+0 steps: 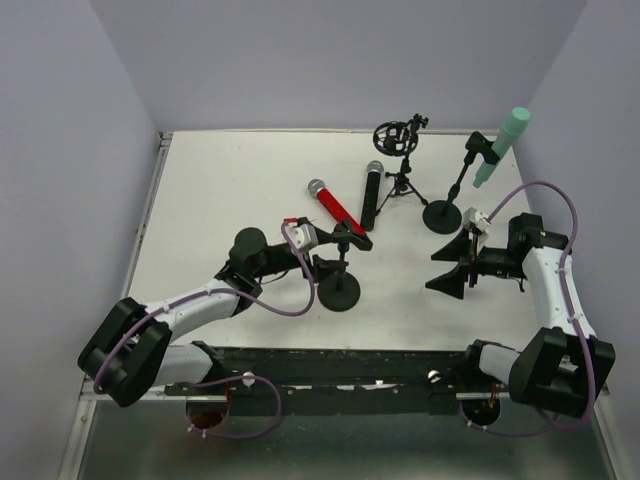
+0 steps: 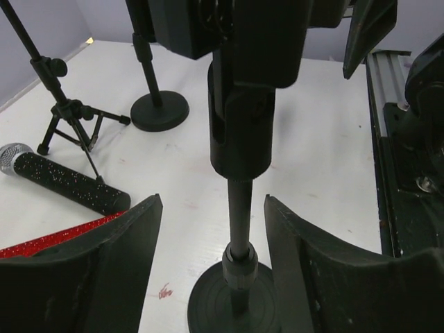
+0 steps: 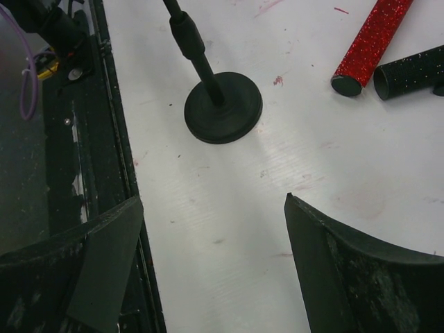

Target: Attach the microphones to the stand

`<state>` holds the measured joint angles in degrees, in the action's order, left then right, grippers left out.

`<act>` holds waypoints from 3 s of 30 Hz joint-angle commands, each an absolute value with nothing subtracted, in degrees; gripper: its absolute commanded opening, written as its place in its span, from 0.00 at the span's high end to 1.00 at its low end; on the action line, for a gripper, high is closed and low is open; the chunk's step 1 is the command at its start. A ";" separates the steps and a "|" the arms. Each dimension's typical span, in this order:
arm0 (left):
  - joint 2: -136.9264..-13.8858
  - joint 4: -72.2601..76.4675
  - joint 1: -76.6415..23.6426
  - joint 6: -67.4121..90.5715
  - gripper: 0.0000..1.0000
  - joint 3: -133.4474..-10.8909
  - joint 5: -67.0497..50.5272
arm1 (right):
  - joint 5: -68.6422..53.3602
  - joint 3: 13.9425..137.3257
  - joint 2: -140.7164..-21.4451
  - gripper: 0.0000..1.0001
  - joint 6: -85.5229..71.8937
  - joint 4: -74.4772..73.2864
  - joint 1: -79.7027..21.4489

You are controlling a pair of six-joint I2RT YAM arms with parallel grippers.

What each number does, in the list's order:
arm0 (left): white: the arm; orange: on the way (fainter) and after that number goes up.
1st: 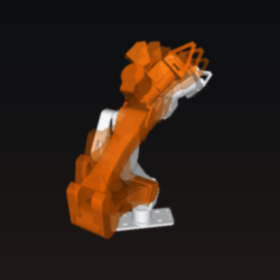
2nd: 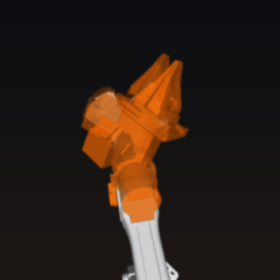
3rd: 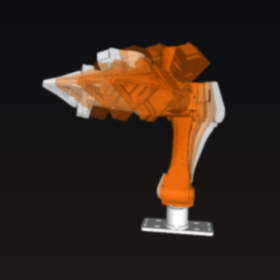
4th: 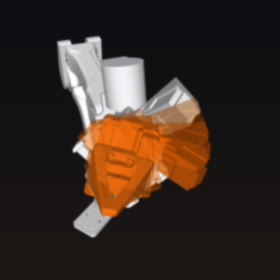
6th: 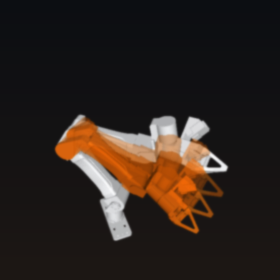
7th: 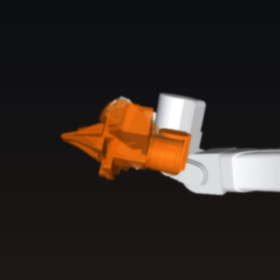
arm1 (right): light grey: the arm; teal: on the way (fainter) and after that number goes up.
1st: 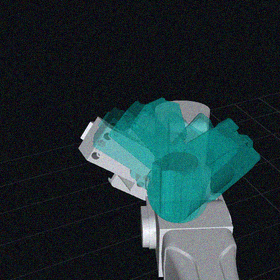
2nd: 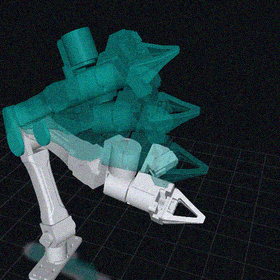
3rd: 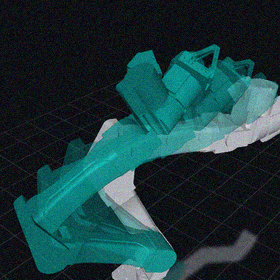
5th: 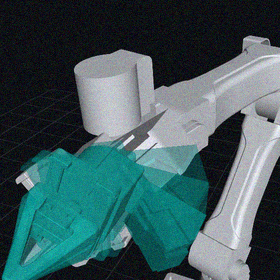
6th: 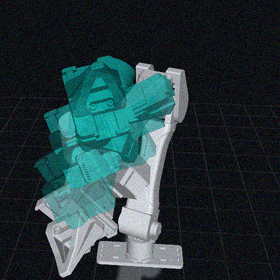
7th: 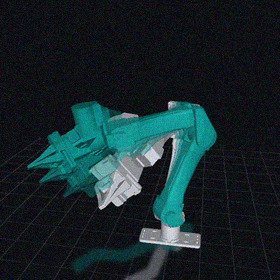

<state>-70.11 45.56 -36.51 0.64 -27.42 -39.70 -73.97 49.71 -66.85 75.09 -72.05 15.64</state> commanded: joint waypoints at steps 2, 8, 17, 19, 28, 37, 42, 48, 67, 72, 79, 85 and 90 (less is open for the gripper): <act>-73.03 57.30 -37.00 6.59 0.38 -27.60 -42.80 | -74.27 49.66 -66.27 0.09 73.83 -70.31 15.38; -74.80 60.03 -37.97 8.88 0.66 -27.16 -43.16 | -74.18 49.40 -66.18 0.09 72.86 -69.70 15.29; -67.42 60.29 -46.47 2.39 1.00 -21.10 -20.97 | -74.18 49.31 -66.27 0.09 71.98 -68.91 15.29; -67.67 62.30 -49.82 1.93 1.00 -21.09 -10.41 | -74.35 49.31 -66.18 0.09 71.72 -68.82 15.21; -75.40 67.58 -60.11 1.59 1.00 -28.29 19.05 | -74.27 48.96 -65.66 0.09 70.75 -68.12 15.21; -79.45 66.71 -60.91 0.79 0.84 -30.32 18.73 | -74.18 48.87 -65.48 0.09 70.22 -67.76 15.29; -78.58 63.11 -60.91 0.97 0.51 -30.76 14.95 | -74.18 48.96 -65.57 0.09 70.14 -67.76 15.21; -74.02 57.76 -60.91 1.14 0.16 -28.83 9.86 | -74.09 48.78 -65.13 0.09 70.14 -67.59 15.21; -53.58 29.19 -27.18 35.11 0.02 -26.00 -24.52 | -73.65 48.69 -63.46 0.09 69.26 -66.62 14.94; -72.47 11.89 -22.85 51.40 0.02 -42.07 -23.48 | -73.56 48.52 -63.11 0.09 68.64 -66.01 14.94; -95.68 -19.52 -26.27 59.68 0.02 -71.57 -6.10 | -73.21 48.69 -62.67 0.09 68.29 -66.01 14.94; -113.36 -39.64 -27.86 60.73 0.05 -94.47 1.13 | -73.04 48.60 -62.32 0.09 67.41 -65.30 14.85; -120.84 -45.43 -28.30 60.65 0.08 -104.66 3.60 | -72.95 48.60 -62.49 0.09 67.24 -65.13 14.85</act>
<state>-115.15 -32.01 -28.03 59.48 -96.51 -2.11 -73.52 49.32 -63.05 67.68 -66.04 15.31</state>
